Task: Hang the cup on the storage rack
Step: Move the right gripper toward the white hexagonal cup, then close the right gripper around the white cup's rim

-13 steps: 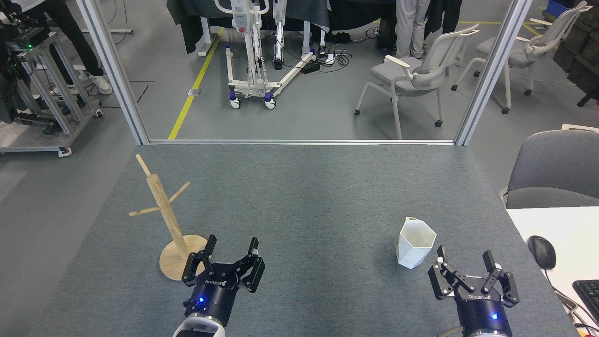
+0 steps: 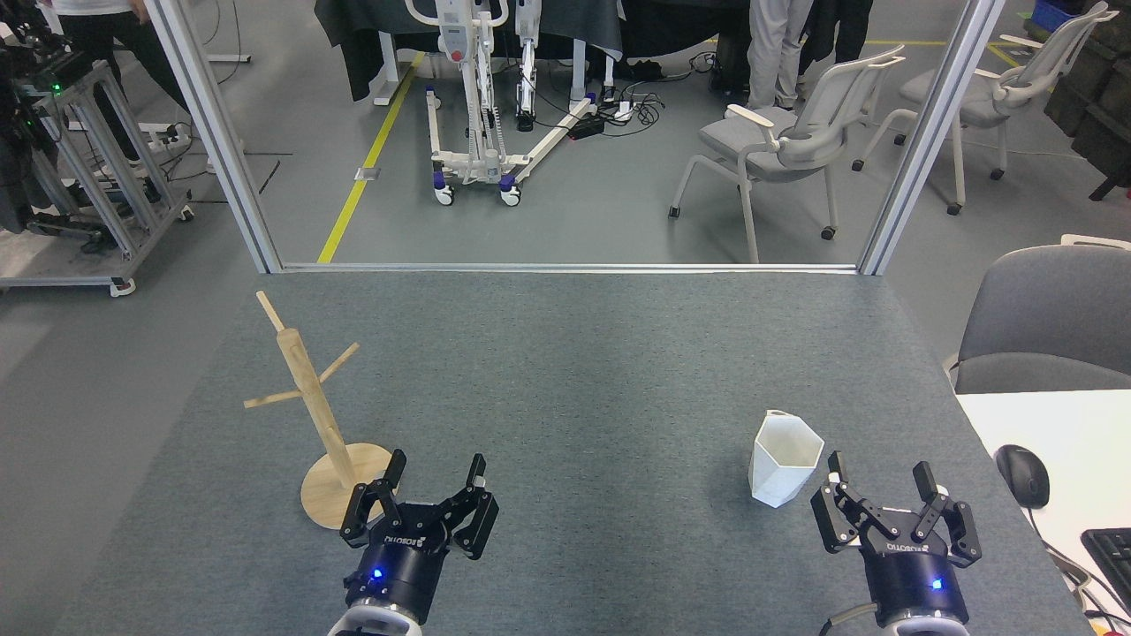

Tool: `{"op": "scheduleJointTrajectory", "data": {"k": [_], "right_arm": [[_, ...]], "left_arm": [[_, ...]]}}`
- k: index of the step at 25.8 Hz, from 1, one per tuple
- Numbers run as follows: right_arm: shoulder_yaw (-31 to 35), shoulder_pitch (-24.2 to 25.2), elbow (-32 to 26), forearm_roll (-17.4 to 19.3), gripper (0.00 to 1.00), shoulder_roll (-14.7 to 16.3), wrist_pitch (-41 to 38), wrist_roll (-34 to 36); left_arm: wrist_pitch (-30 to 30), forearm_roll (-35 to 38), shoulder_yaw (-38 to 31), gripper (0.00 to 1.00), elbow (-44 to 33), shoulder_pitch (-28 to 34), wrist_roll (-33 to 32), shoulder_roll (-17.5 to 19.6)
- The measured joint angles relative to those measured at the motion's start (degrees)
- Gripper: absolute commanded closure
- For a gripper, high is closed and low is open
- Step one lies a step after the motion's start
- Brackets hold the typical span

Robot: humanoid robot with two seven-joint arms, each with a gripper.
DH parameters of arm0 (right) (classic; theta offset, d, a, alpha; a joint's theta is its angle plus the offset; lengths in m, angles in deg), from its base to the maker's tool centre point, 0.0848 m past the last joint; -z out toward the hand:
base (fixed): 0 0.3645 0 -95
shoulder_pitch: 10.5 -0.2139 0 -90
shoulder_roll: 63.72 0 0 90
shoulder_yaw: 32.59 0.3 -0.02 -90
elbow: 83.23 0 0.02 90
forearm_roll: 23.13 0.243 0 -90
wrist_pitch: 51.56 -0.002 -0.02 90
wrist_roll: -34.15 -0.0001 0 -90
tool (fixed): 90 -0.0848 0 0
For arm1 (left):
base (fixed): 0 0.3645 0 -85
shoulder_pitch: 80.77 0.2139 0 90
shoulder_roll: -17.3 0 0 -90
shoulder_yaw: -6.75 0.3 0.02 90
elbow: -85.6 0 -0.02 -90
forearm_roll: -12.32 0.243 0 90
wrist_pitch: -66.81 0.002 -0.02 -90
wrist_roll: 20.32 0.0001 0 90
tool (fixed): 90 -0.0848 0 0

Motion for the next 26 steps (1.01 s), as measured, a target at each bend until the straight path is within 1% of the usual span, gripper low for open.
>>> {"op": "scheduleJointTrajectory", "data": {"k": [6, 10, 12, 19, 22, 26], "right_arm": [[0.0, -0.85, 2.93, 0.02, 0.0, 1.73, -0.45, 0.24], [-0.96, -1.84, 8.51, 0.02, 0.0, 2.51, -0.48, 0.48], [-2.61, -3.44, 11.86, 0.0, 0.0, 2.66, -0.63, 0.51], [-8.7, -11.99, 24.83, -0.1, 0.0, 3.3, -0.68, 0.31], [-10.23, -14.07, 27.98, -0.14, 0.0, 3.3, -0.68, 0.23], [-11.45, -14.89, 29.43, -0.16, 0.0, 3.16, -0.78, 0.16]], "left_arm": [[-0.12, -0.02, 0.01, 0.01, -0.54, 0.36, 2.65, -0.17], [-0.13, -0.03, 0.01, 0.01, -0.72, 0.49, 3.9, -0.32], [-0.13, -0.04, 0.01, 0.01, -0.72, 0.55, 4.09, -0.37], [-0.11, -0.04, 0.01, 0.01, -0.3, 0.59, 4.29, -0.19], [-0.02, -0.04, 0.01, 0.0, -0.1, 0.51, 4.3, 0.09], [-0.02, -0.04, 0.01, 0.0, 0.0, 0.55, 4.3, 0.66]]}}
